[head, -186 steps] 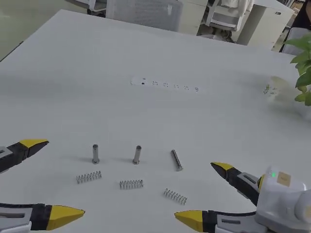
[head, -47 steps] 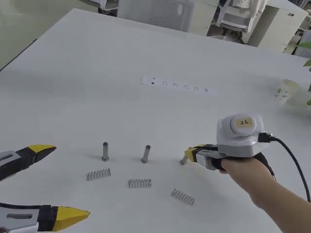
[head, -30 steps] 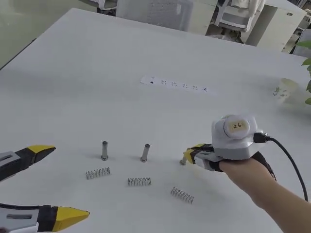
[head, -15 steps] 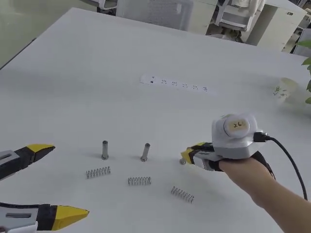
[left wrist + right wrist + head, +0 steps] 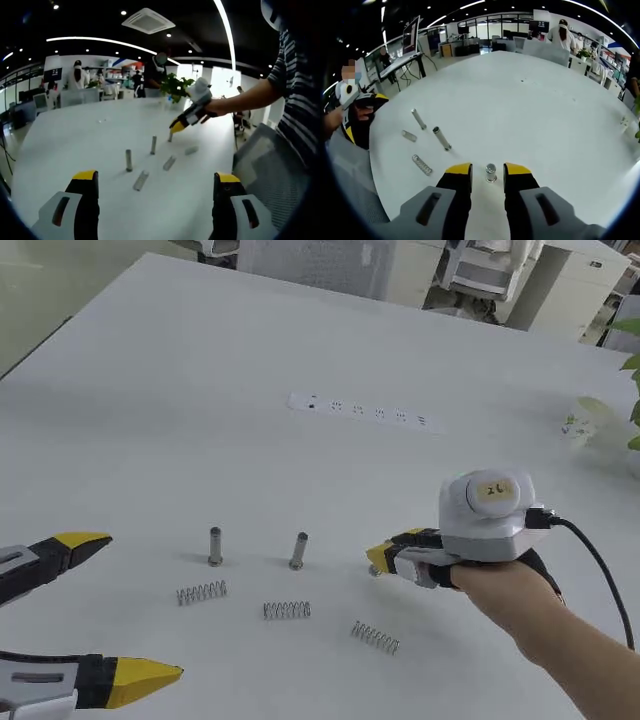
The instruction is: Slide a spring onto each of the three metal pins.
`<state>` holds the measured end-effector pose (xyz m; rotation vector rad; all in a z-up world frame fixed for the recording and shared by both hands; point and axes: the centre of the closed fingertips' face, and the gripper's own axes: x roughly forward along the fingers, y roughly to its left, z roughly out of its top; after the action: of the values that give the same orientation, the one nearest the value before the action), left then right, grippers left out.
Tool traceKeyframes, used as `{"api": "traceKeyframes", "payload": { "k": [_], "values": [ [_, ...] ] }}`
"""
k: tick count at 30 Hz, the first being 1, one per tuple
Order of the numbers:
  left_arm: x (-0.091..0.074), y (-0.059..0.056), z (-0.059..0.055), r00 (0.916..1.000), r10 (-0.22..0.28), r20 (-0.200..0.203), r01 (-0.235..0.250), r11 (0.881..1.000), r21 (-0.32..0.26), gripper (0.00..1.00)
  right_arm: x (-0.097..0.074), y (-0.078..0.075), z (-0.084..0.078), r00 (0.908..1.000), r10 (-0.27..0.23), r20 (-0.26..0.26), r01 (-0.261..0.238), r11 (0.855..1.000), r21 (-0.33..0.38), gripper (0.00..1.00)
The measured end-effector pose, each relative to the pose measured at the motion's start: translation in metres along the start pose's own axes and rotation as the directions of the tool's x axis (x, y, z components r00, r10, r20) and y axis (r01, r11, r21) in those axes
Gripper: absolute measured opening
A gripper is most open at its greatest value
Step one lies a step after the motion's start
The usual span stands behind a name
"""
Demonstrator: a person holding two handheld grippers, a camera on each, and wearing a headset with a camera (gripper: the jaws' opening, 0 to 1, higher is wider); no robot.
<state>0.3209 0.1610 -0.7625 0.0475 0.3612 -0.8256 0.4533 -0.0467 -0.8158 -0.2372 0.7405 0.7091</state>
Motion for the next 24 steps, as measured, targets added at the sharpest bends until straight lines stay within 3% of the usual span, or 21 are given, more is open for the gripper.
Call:
{"api": "traceKeyframes", "payload": {
  "k": [13, 24],
  "values": [
    [0.004, 0.004, 0.002, 1.0, -0.007, -0.005, 0.007, 1.0, 0.016, 0.92, -0.013, 0.001, 0.007, 0.9987, 0.007, 0.051, -0.009, 0.999, 0.049, 0.27],
    [0.005, 0.009, 0.004, 0.9999, -0.009, -0.007, 0.009, 1.0, 0.028, 0.92, -0.031, 0.006, 0.012, 0.9963, 0.024, 0.082, -0.026, 0.999, 0.025, 0.27]
  ]
}}
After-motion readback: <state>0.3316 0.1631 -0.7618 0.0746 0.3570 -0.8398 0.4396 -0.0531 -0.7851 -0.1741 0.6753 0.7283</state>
